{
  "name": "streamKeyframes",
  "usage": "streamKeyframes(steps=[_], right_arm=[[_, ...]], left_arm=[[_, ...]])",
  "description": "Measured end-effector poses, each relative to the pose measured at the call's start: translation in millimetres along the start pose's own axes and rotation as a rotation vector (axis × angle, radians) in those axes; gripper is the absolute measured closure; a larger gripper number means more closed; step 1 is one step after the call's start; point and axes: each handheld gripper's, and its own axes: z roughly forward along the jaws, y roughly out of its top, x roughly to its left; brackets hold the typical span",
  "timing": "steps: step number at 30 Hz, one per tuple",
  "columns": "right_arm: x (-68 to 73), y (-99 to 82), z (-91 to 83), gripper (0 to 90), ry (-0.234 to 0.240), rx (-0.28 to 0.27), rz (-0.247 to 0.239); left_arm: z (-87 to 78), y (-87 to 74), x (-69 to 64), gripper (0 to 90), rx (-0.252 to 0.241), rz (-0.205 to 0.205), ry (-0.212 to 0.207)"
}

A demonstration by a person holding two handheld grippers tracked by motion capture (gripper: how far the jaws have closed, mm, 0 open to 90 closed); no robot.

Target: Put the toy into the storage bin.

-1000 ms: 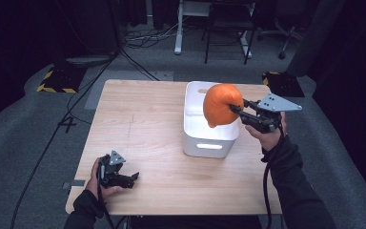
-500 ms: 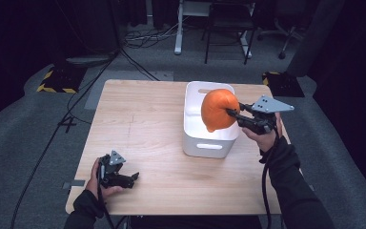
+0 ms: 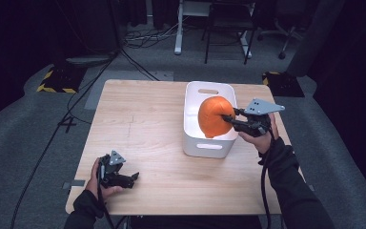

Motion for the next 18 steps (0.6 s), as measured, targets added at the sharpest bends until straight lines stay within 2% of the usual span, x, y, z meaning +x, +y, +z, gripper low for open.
streamKeyframes(steps=[6, 18], right_arm=[[-1.5, -1.0, 3.1, 63.9, 0.033, 0.043, 0.002], [-3.0, -1.3, 8.1, 60.7, 0.097, 0.153, -0.041]], left_arm=[[0.0, 0.0, 0.0, 0.6, 0.000, 0.000, 0.000], [0.0, 0.0, 0.0, 0.6, 0.000, 0.000, 0.000]])
